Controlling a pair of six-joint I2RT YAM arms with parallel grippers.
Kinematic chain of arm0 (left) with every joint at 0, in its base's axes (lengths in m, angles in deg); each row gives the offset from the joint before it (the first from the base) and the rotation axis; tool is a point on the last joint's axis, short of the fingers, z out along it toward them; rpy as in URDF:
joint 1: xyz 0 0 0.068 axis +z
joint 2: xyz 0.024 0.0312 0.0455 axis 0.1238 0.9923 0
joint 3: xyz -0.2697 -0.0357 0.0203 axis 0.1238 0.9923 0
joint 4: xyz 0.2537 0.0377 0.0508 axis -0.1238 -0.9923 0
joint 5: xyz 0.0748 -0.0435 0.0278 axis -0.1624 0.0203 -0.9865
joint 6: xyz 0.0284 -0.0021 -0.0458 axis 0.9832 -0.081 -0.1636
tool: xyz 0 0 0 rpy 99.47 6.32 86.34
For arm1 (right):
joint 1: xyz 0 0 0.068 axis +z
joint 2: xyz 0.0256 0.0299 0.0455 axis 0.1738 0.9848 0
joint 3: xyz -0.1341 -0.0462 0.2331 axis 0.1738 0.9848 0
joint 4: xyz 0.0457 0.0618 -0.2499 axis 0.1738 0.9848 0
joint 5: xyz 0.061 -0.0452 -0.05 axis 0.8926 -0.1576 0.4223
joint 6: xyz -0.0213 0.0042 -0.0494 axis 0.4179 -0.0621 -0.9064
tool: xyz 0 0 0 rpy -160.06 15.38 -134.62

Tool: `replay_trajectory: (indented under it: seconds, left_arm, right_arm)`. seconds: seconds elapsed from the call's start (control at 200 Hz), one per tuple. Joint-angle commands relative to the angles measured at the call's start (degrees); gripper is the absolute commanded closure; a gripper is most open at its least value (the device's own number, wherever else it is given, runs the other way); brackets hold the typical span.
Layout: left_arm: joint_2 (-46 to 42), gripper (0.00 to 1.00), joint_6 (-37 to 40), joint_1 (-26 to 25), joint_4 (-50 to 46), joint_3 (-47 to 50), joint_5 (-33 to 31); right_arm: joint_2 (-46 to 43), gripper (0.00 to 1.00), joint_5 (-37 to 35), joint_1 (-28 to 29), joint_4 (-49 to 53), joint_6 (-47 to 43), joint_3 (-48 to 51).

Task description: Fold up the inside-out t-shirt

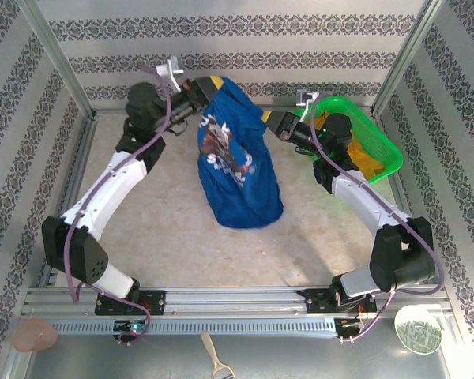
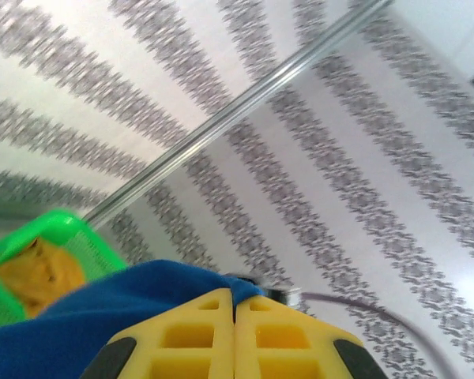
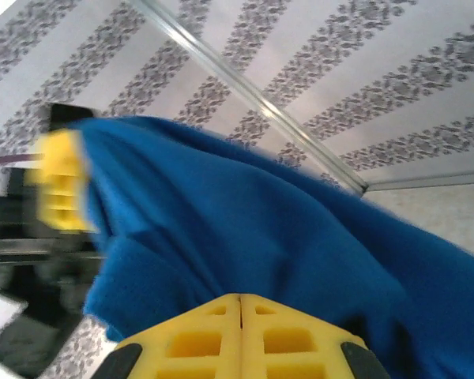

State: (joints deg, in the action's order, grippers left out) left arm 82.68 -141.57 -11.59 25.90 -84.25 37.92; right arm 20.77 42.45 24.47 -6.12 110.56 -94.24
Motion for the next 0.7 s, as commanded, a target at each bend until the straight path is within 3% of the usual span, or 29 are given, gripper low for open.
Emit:
replay_trajectory:
  seconds: [0.0,0.365,0.465,0.694]
  left_arm:
    - [-3.59,1.0,4.8,1.8,-5.68,-5.81,3.03]
    - [-6.97,1.0,10.8,4.55,-10.79,11.35,2.77]
    - [-8.15,1.0,10.82,4.71,-10.26,13.29,2.68]
    - [-10.42,1.0,10.13,5.01,-8.16,12.4,3.55]
  right_arm:
    - [-0.54,1.0,-7.4,0.41,4.69,-1.92,-3.7]
    - [-4.72,1.0,-9.21,4.2,11.84,-6.0,-17.07]
    - [-5.59,1.0,-9.68,4.64,15.75,-9.72,-14.08]
    - [-6.67,1.0,-12.49,4.92,13.51,-10.01,-2.26]
